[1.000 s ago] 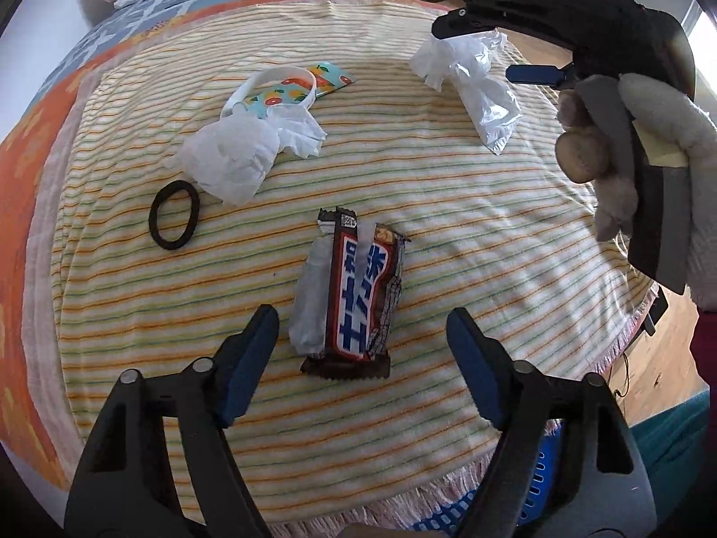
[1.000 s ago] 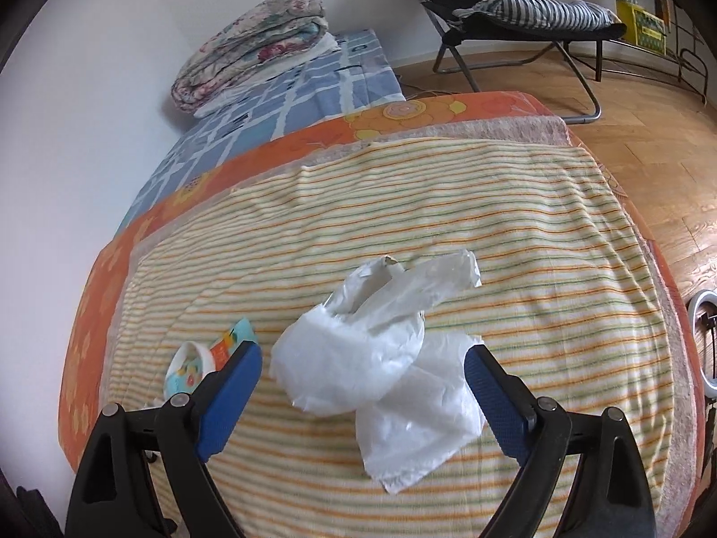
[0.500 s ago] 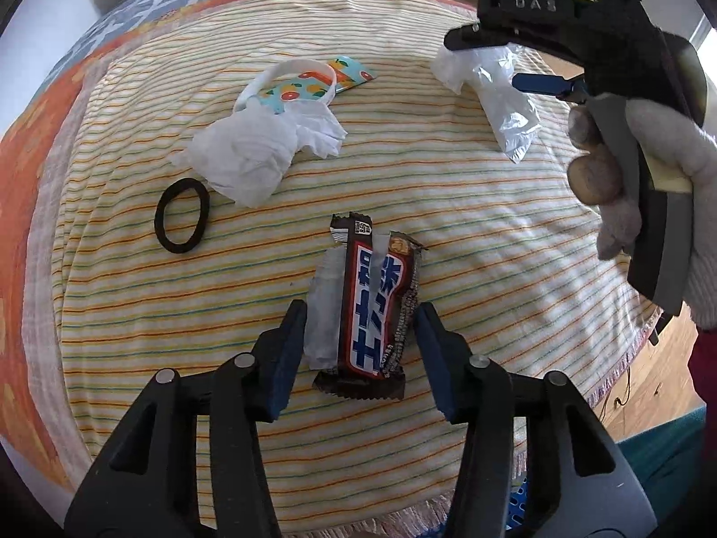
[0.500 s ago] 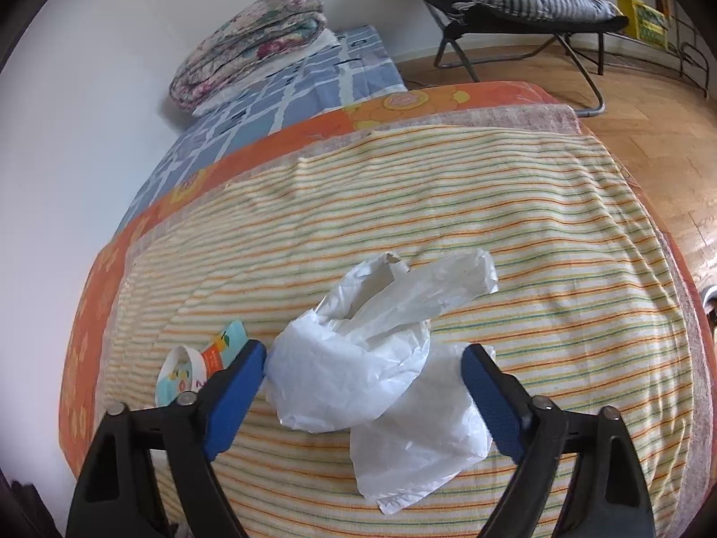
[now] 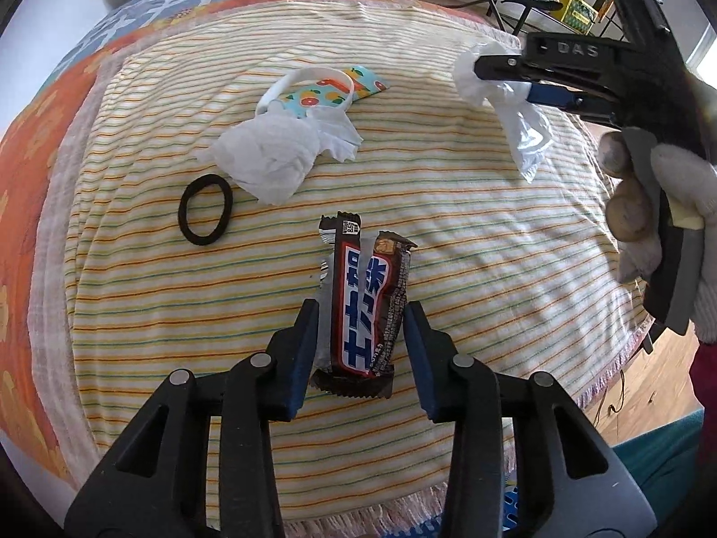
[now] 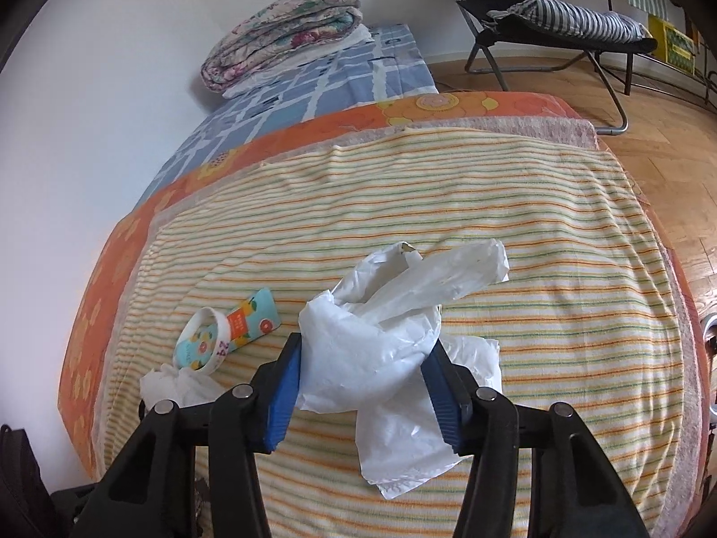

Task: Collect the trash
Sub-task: 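Lift the chocolate bar and white bag and carry both over the blue basket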

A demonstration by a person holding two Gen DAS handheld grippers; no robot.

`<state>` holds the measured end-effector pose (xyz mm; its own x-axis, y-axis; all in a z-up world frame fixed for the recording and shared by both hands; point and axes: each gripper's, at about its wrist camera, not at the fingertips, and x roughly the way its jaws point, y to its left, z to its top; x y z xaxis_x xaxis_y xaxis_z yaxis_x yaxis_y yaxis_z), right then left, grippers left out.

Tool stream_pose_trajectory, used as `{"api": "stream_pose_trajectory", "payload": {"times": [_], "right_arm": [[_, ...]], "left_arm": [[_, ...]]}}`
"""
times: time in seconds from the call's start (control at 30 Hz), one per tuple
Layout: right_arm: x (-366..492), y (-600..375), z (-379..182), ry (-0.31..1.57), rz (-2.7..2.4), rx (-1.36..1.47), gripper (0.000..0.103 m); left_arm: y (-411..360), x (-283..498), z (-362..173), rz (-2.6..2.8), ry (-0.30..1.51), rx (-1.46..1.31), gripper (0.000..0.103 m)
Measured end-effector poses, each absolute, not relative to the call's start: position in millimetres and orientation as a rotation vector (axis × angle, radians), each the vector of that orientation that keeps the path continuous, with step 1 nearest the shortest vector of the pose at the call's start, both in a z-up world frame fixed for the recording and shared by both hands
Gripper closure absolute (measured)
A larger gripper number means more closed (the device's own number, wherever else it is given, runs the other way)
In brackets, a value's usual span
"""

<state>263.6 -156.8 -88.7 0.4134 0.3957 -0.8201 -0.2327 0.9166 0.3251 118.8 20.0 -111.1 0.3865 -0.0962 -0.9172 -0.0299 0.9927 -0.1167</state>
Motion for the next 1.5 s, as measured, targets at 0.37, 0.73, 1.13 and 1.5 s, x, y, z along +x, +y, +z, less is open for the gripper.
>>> {"api": "stream_pose_trajectory", "payload": {"times": [0.37,0.73,1.13,1.5], "right_arm": [[224,-157,-59,1.032,0.473,0.096,0.049],[166,-162,-33,0.992,0.548,0.007,0.049],[90,-158,-25,0.992,0.638,-0.068,0.048],[40,-162,-32,1.024,0.682,-0.072,0.048]], "left_arm": [[18,99,-93,-0.046,1.136,-0.141,0.064],[14,75,-74,-0.06,1.094,-0.142,0.064],[0,46,-59,-0.087,1.063,-0.126,0.064],[-6,8,-60,-0.11,1.061,-0.115,0.064]]}}
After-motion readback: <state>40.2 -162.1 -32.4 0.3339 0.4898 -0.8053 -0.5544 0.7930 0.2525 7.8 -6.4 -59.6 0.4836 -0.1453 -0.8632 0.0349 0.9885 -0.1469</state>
